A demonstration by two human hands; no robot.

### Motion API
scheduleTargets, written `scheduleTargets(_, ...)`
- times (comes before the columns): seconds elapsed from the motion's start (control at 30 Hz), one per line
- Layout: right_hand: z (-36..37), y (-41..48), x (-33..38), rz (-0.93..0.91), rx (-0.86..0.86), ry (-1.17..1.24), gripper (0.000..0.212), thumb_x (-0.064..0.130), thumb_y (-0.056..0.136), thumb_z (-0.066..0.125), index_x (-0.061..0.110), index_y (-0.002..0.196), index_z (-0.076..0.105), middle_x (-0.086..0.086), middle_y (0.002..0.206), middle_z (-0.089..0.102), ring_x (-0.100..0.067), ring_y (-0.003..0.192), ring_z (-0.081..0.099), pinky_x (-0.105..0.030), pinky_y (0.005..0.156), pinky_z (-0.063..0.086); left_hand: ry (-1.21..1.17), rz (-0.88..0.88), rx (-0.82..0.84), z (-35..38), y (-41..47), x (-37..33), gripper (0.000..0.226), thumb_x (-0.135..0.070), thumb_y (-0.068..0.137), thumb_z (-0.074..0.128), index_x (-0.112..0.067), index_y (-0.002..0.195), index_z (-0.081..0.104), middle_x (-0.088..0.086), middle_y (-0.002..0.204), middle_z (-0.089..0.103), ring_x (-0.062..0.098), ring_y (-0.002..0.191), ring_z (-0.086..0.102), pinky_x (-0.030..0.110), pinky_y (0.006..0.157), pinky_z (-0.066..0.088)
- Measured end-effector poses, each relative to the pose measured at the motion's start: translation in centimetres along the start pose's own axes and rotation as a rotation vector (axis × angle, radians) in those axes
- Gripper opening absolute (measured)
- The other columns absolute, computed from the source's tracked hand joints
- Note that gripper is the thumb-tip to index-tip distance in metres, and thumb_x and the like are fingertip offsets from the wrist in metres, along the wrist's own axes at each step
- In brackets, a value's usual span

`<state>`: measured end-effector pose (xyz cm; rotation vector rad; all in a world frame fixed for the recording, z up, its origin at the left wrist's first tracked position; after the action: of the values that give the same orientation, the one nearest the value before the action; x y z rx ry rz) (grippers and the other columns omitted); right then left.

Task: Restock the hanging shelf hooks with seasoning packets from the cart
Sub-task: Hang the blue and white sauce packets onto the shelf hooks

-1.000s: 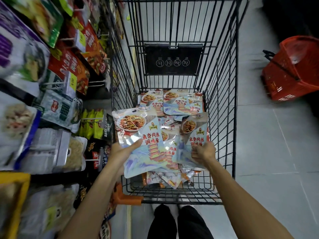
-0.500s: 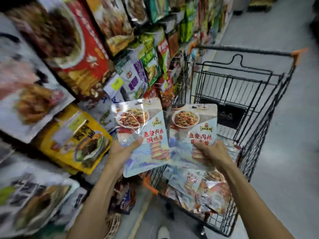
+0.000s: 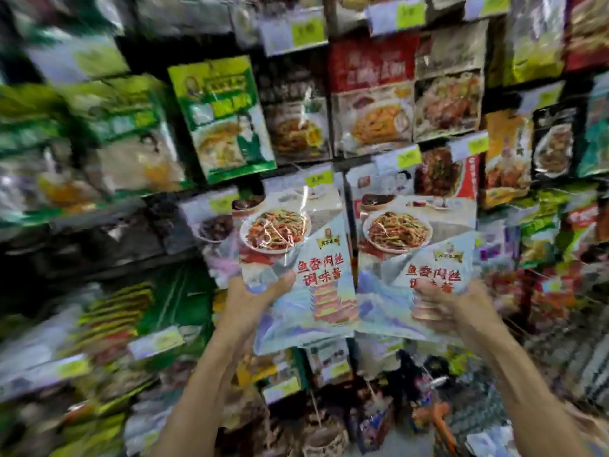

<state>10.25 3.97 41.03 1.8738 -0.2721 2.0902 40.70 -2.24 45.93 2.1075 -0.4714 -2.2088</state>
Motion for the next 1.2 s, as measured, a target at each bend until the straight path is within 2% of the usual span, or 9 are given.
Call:
scheduleTargets(0.13,8.0,0.0,1.7,-0.056,0.181,0.062,0.012,0.023,0.072,0.078,0.015,0.066,0.073,-0.010,0.066,0.069,-0.026,0.058,0.069,-0.043,0.052,0.059,0.055,0.059,-0.191,-7.7,-3.0,-3.7,0.038,-0.036,0.056,0.087,-0.013,0.085,0.077,0.012,0.092,0.075,0.026,0.081,0.072,0.043,0.072,0.057)
scheduleTargets(0.27,15.7,-0.8,2.4,-0.076,0.335,0.068,0.024,0.031,0.062,0.081,0.012,0.073,0.073,-0.014,0.073,0.071,-0.031,0.064,0.071,-0.047,0.058,0.059,0.003,0.079,-0.288,-14.6,-5.8,-5.5,0.028,-0.027,0.058,0.083,-0.014,0.082,0.078,0.013,0.091,0.075,0.027,0.080,0.073,0.034,0.063,0.058)
scheduleTargets(0.5,26.7,-3.1,0.2,-0.083,0.428,0.062,0.028,0.036,0.062,0.083,0.017,0.079,0.073,-0.014,0.080,0.074,-0.035,0.071,0.072,-0.047,0.058,0.059,0.122,0.054,-0.363,-26.0,-9.1,-4.5,0.047,-0.036,0.060,0.083,-0.009,0.097,0.072,0.005,0.089,0.076,0.022,0.081,0.073,0.031,0.062,0.058)
scheduleTargets(0.63,31.5,-4.3,-2.1,-0.022,0.444,0.039,0.029,0.039,0.061,0.084,0.013,0.072,0.074,-0.016,0.077,0.074,-0.036,0.069,0.072,-0.051,0.058,0.059,0.157,-0.019,-0.343,-31.8,-9.3,-2.9,0.046,-0.039,0.064,0.082,-0.014,0.101,0.071,0.004,0.097,0.075,0.025,0.089,0.072,0.049,0.075,0.059)
scheduleTargets(0.8,36.0,-5.1,-4.4,-0.006,0.478,0.002,0.027,0.041,0.069,0.083,0.016,0.068,0.071,-0.018,0.074,0.067,-0.037,0.069,0.067,-0.053,0.068,0.054,0.129,-0.083,-0.307,-37.6,-8.4,-0.6,0.045,-0.037,0.064,0.088,-0.013,0.099,0.073,0.010,0.100,0.074,0.031,0.093,0.071,0.055,0.082,0.055)
scheduleTargets(0.87,37.4,-5.2,-4.7,0.000,0.456,-0.017,0.035,0.043,0.064,0.085,0.012,0.073,0.072,-0.020,0.078,0.072,-0.038,0.073,0.071,-0.055,0.065,0.058,0.132,-0.090,-0.288,-39.0,-7.7,0.0,0.038,-0.037,0.064,0.085,-0.015,0.094,0.075,0.010,0.098,0.075,0.030,0.090,0.071,0.051,0.077,0.058)
scheduleTargets(0.97,38.9,-4.9,-4.7,-0.003,0.457,-0.041,0.043,0.046,0.062,0.084,0.011,0.085,0.073,-0.016,0.082,0.074,-0.033,0.077,0.073,-0.052,0.062,0.059,0.074,-0.092,-0.292,-40.2,-6.6,0.5,0.023,-0.031,0.062,0.082,-0.016,0.080,0.078,0.009,0.088,0.076,0.025,0.078,0.073,0.031,0.058,0.058)
scheduleTargets(1.03,39.6,-4.2,-4.3,-0.017,0.467,-0.041,0.042,0.046,0.064,0.082,0.014,0.089,0.072,-0.012,0.084,0.075,-0.031,0.078,0.073,-0.050,0.062,0.060,0.064,-0.083,-0.301,-40.6,-6.0,0.9,0.020,-0.028,0.063,0.081,-0.018,0.079,0.078,0.009,0.088,0.076,0.025,0.078,0.073,0.027,0.057,0.057)
scheduleTargets(1.2,41.6,-1.5,-3.8,0.001,0.477,-0.010,0.045,0.042,0.059,0.082,0.015,0.091,0.067,-0.007,0.082,0.075,-0.029,0.074,0.073,-0.043,0.056,0.059,0.073,-0.072,-0.329,-41.0,-4.7,1.6,0.032,-0.029,0.063,0.082,-0.013,0.089,0.075,0.013,0.095,0.075,0.034,0.087,0.072,0.056,0.079,0.056)
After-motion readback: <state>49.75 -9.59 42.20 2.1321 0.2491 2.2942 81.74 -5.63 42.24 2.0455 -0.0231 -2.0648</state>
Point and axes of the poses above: each hand's wrist, its own y-axis towards the middle knuckle, its own z-axis out of the palm, x = y × z, the point moved 1 cm from there along y, towards the middle knuckle
